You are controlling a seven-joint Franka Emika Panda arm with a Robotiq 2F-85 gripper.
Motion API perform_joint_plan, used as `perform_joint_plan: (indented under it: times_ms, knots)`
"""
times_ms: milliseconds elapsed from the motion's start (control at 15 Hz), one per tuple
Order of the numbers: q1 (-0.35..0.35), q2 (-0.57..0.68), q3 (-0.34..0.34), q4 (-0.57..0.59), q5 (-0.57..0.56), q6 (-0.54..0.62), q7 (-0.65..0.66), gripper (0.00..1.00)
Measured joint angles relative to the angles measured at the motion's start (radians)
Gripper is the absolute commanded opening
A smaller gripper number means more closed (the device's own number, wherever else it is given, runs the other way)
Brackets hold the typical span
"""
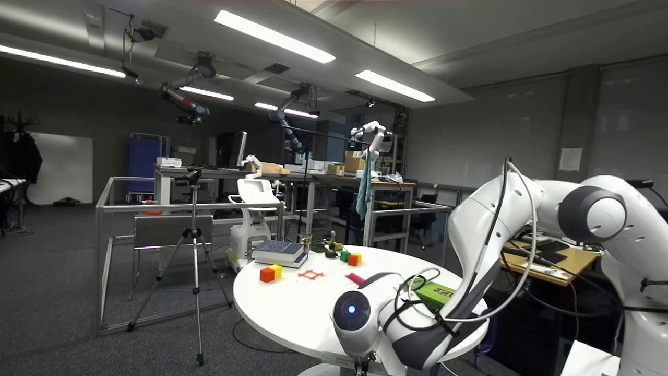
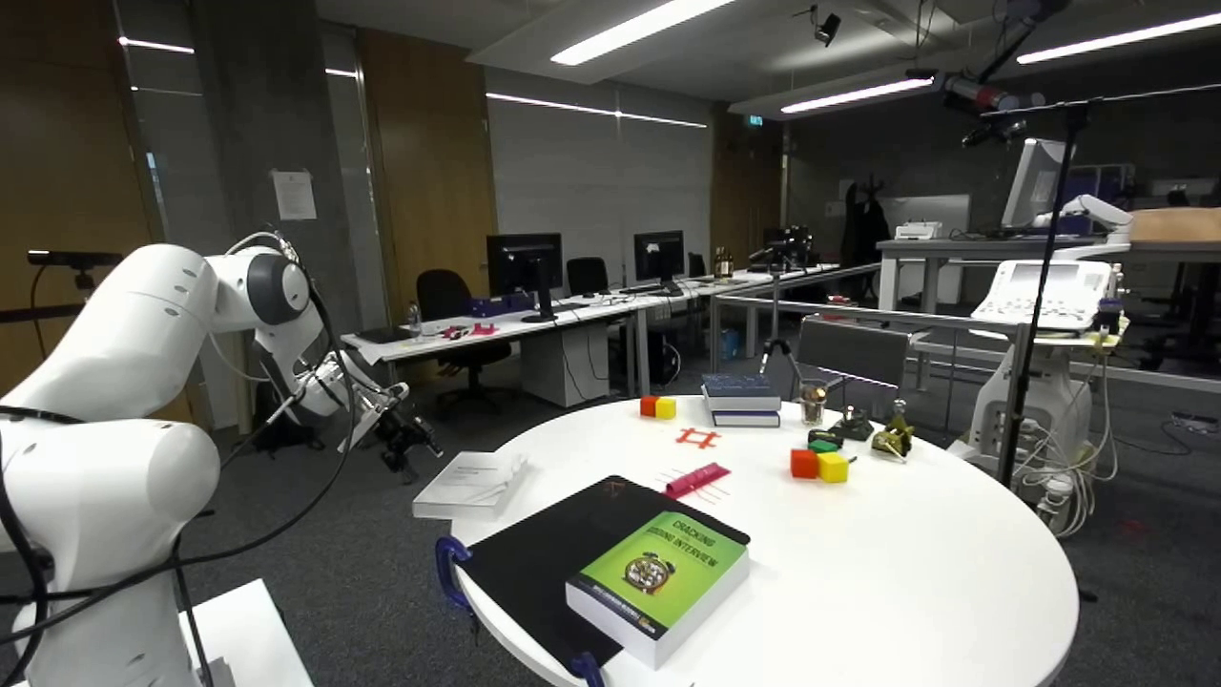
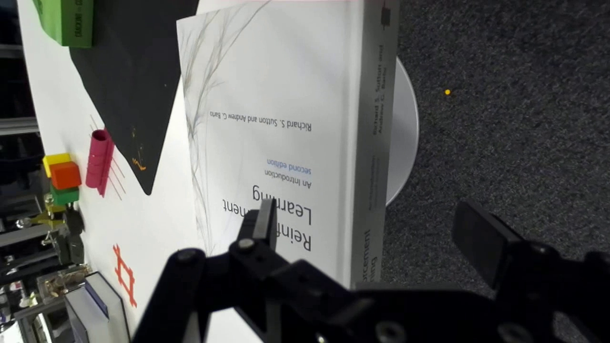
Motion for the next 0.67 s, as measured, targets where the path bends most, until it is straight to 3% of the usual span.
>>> perform_joint_plan:
  times_ms: [667]
  knots:
    - [0.049, 0.156, 0.000, 0.142, -0.165, -0.144, 0.000, 1.00]
